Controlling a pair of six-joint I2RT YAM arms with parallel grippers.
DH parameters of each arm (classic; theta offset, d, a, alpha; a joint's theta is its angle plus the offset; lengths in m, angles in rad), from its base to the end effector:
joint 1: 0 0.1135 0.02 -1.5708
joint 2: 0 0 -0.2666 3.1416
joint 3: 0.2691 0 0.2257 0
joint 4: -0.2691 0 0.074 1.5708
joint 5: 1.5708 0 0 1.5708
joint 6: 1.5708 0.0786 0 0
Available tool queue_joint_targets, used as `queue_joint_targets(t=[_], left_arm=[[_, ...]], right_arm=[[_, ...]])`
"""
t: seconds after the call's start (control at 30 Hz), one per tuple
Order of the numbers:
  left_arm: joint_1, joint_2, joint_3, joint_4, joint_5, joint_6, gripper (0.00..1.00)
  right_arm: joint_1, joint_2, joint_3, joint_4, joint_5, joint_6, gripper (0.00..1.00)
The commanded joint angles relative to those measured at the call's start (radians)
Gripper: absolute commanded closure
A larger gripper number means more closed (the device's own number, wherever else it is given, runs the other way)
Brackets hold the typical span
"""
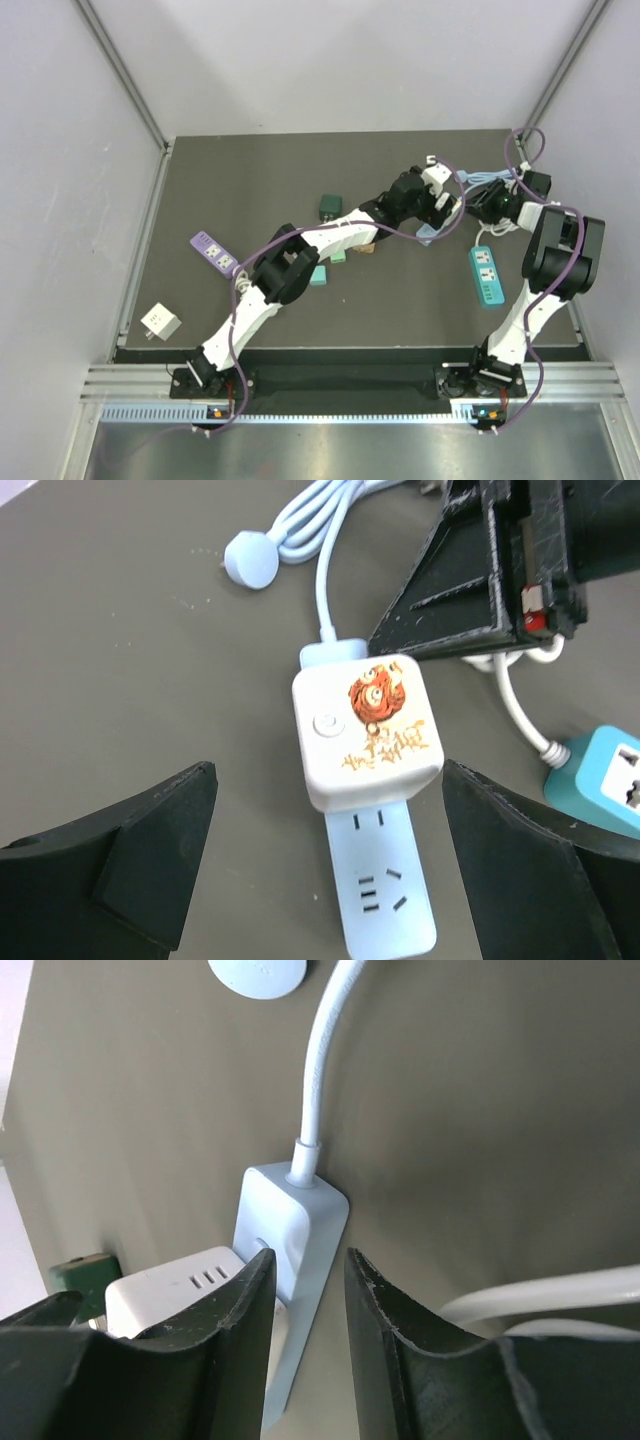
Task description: Pull the plug off the socket
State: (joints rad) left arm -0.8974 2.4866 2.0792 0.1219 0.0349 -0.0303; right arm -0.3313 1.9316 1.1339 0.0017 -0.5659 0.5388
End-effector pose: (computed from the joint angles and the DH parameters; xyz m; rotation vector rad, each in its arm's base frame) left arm 0.3729 -0.4718 0.2018 0.8255 1.7237 -0.6699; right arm 0.3988 -0.0926 0.1488 0.7285 2.2207 0.7692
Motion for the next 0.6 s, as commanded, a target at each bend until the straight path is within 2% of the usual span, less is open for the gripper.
queue_joint_targets(t=[0.0, 0.3, 0.57], left_arm=[[-0.008, 0.012, 0.053, 0.104, 0.036, -0.029, 0.01], [-0.017, 0.055, 0.068, 0.17, 0.031, -0.057, 0.03], [-0.026, 0.126, 0.151, 0.162, 0.031, -0.075, 0.08]], right_arm=[[0.001, 0.004, 0.02, 0.081, -0.025, 0.006, 0.66], [0.015, 0.02, 0.0, 0.112, -0.019, 0.012, 0.65], [0.028, 0.035, 0.003, 0.112, -0.005, 0.007, 0.65]])
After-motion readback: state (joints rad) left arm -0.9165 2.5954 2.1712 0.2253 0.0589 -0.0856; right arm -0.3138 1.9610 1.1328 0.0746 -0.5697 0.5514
